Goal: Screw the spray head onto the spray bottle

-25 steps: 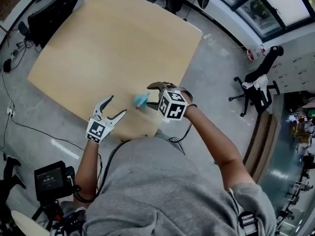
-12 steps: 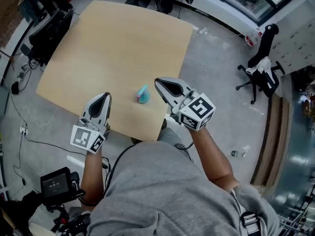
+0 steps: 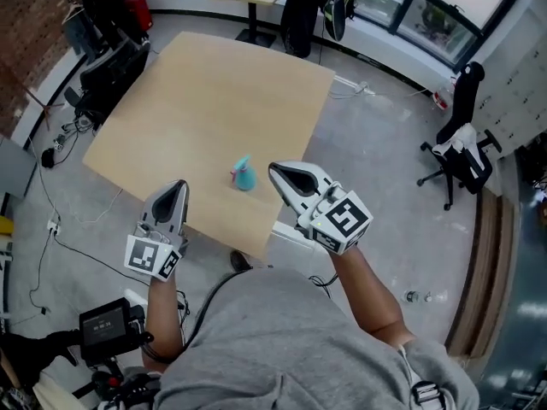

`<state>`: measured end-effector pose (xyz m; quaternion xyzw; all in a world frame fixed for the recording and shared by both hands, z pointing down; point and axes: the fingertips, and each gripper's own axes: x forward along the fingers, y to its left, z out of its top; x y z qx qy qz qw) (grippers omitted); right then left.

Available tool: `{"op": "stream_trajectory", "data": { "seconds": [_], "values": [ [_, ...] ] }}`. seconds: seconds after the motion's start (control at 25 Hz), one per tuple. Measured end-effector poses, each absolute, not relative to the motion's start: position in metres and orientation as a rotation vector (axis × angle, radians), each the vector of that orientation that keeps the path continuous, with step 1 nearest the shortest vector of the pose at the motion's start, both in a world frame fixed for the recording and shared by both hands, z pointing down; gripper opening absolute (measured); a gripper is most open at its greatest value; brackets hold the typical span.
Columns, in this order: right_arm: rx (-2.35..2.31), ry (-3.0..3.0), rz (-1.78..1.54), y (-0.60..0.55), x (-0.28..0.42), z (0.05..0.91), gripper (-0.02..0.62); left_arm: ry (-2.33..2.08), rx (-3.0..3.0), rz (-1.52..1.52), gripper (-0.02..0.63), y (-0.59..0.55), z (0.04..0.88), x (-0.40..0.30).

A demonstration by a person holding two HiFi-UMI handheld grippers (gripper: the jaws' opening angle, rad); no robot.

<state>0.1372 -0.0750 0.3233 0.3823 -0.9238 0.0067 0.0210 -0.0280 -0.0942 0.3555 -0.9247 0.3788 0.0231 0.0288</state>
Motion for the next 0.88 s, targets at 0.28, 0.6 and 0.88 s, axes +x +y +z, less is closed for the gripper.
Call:
{"op": "stream_trajectory", "data": {
  "seconds": [0.28, 0.6, 0.88],
  "values": [
    [1.168, -2.882, -0.085, -0.012, 0.154, 0.309, 0.006, 1.164, -2.764, 0.011, 0.005, -0.027, 0.345, 0.013],
    [1.158, -2.887, -0.101, 0.059, 0.182, 0.317, 0.005, 1.184, -2.707, 0.025, 0.005, 0.049, 0.337, 0.046],
    [1.172, -2.867, -0.106, 0.106, 0.170, 0.315, 0.006, 1.204, -2.718, 0.058, 0.005, 0.099, 0.332, 0.031]
  ]
}}
